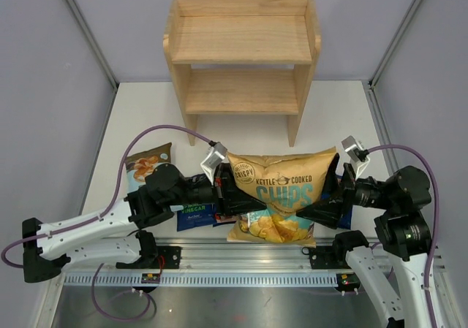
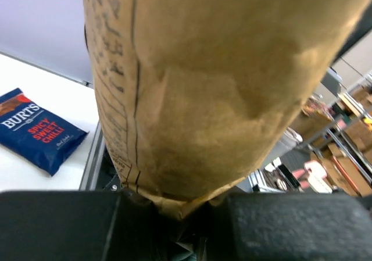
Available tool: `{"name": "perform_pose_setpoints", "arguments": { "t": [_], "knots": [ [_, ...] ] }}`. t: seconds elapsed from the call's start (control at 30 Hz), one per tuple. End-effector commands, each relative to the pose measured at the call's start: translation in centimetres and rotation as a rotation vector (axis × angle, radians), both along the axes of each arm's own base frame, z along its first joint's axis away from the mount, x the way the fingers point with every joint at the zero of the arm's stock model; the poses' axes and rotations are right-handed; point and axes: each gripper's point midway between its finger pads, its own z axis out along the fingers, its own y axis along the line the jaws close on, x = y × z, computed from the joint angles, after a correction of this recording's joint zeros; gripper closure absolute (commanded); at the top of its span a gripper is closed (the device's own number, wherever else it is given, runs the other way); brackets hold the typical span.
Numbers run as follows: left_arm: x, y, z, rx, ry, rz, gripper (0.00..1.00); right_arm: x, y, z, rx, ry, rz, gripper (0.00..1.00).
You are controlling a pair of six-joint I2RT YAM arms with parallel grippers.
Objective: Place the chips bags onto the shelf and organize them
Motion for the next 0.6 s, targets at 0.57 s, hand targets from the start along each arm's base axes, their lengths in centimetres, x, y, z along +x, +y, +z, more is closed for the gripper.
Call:
{"name": "perform_pose_setpoints", "arguments": {
  "t": [0.57],
  "knots": [
    [7.5, 11.5, 7.5, -0.632, 0.293, 0.562, 0.89, 3.4, -2.1, 1.7, 0.483, 0.098, -0.327, 0.00]
  ]
}}
